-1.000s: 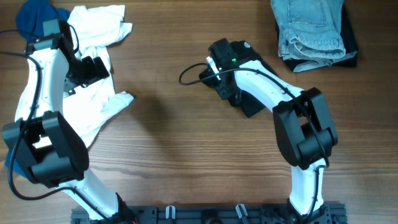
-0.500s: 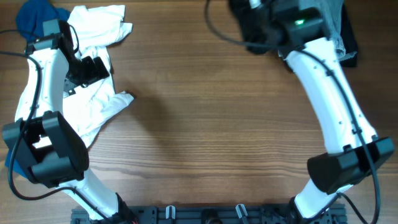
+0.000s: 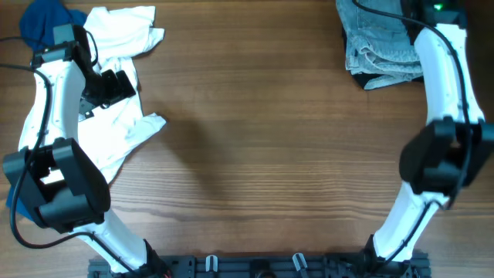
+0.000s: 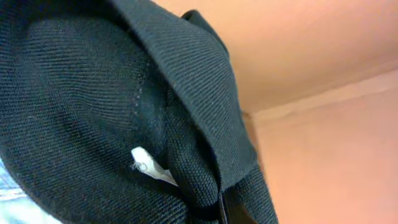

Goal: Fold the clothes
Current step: 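Grasp the folded black shirt with the right gripper and carry it right, then place the folded black shirt on the jeans stack and release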

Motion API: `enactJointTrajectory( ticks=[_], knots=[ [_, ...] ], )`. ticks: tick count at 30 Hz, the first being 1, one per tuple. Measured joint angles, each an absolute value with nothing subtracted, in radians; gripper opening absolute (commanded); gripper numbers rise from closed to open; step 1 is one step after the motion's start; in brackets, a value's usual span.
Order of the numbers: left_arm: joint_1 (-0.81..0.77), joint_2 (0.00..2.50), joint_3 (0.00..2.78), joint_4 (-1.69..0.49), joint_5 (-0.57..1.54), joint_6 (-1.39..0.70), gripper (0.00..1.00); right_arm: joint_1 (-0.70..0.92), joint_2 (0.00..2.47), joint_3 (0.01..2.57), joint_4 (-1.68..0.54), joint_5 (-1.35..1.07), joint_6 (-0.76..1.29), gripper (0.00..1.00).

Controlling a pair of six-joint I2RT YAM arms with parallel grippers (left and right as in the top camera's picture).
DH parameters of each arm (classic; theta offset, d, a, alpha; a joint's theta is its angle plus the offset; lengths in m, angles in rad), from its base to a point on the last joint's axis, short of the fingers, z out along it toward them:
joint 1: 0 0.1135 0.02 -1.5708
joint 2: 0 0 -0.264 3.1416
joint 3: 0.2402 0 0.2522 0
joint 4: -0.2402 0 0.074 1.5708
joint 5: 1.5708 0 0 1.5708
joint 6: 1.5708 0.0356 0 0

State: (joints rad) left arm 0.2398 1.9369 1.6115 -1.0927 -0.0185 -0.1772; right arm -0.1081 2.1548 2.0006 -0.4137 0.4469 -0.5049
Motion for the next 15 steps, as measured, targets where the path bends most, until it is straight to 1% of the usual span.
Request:
enactJointTrajectory(
  ticks=[3, 5, 6, 7, 8, 9, 10, 13, 14, 15],
  knots=[
    [0.24, 1.937, 1.612, -1.09, -0.018, -0.177, 1.0, -0.121, 2.261, 2.001, -0.356, 0.448, -0.511, 0.04],
    [0.24, 1.937, 1.612, -1.087, -0.019, -0.177, 1.0, -0.115, 2.283, 2.001, -0.363, 0.447, -0.508, 0.04],
    [0.24, 1.937, 1.612, -1.087, -0.018, -0.177, 1.0, -0.101, 2.284, 2.001, -0.396, 0.428, -0.487, 0.36],
    [0.24, 1.937, 1.612, -1.086, -0.019, -0.177, 1.0, -0.095, 2.284, 2.002, -0.419, 0.405, -0.472, 0.43],
    [0.24, 1.937, 1.612, -1.087, -0.019, -0.177, 1.0, -0.086, 2.284, 2.004, -0.45, 0.364, -0.448, 0.52],
    [0.24, 1.937, 1.612, -1.086, -0.019, -0.177, 1.0, -0.078, 2.284, 2.004, -0.48, 0.323, -0.426, 0.65],
    [0.24, 1.937, 1.612, -1.087, -0.019, -0.177, 1.0, -0.064, 2.284, 2.004, -0.506, 0.266, -0.402, 0.75],
    [0.24, 1.937, 1.612, -1.086, -0.018, -0.177, 1.0, -0.004, 2.285, 2.004, -0.516, 0.109, -0.304, 0.92],
    [0.24, 1.937, 1.612, -1.087, -0.018, -0.177, 1.0, 0.014, 2.285, 2.004, -0.51, 0.063, -0.265, 1.0],
    [0.24, 1.937, 1.612, -1.086, -0.019, -0.177, 1.0, 0.028, 2.285, 2.006, -0.509, 0.011, -0.232, 0.99]
  ],
)
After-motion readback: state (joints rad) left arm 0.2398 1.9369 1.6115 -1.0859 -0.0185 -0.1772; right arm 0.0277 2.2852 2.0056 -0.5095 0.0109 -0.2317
